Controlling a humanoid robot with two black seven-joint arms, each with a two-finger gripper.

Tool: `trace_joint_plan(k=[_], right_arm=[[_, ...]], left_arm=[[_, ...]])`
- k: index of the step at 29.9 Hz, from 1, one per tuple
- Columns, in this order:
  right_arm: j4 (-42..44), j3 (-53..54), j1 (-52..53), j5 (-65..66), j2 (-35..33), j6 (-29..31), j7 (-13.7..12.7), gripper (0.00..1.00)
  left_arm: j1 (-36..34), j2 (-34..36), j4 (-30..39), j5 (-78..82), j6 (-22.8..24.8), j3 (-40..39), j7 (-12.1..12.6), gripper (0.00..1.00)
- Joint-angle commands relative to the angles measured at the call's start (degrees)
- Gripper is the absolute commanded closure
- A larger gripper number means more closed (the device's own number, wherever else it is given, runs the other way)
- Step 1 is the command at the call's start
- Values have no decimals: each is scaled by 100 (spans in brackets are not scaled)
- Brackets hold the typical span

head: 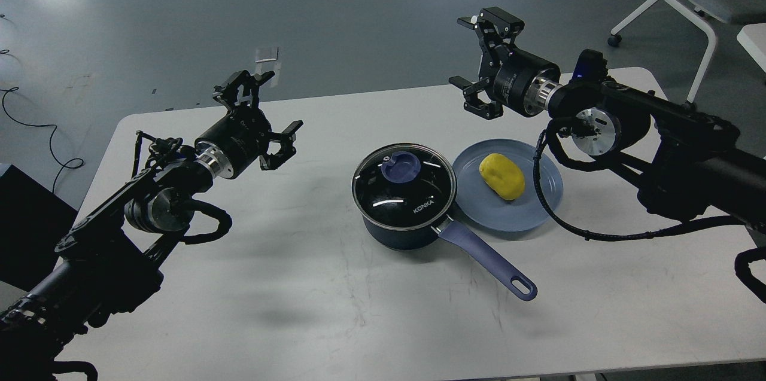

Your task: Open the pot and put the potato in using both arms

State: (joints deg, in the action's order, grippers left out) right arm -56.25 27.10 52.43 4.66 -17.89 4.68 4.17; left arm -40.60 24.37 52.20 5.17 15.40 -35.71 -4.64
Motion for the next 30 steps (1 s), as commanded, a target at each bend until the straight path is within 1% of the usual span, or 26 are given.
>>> trace_joint_plan(k=[1,8,12,15,17,19,25,30], right_arm=[[0,15,-136,0,-13,314,-74,0],[0,296,-400,0,-30,306,-83,0],[0,331,-409,0,-153,314,-75,0],[0,366,-409,0,-206,314,-66,0],[-9,401,-400,0,-258,332,-48,0],[-9,489,-400,0,-302,332,-31,0],[-18,683,-365,-9,-540,332,-31,0],[-18,692,-356,0,-549,323,-31,0]], left_arm=[[26,42,9,2,7,46,7,0],[70,15,27,-77,-37,3,-11,0],[87,15,27,-86,15,-24,-37,0],[123,-11,45,-16,15,-15,-186,0],[131,-55,53,2,-2,-15,-484,0],[123,-72,53,2,-37,-15,-652,0],[123,-125,53,2,-37,-15,-652,0],[114,-143,62,19,-133,55,-670,0]])
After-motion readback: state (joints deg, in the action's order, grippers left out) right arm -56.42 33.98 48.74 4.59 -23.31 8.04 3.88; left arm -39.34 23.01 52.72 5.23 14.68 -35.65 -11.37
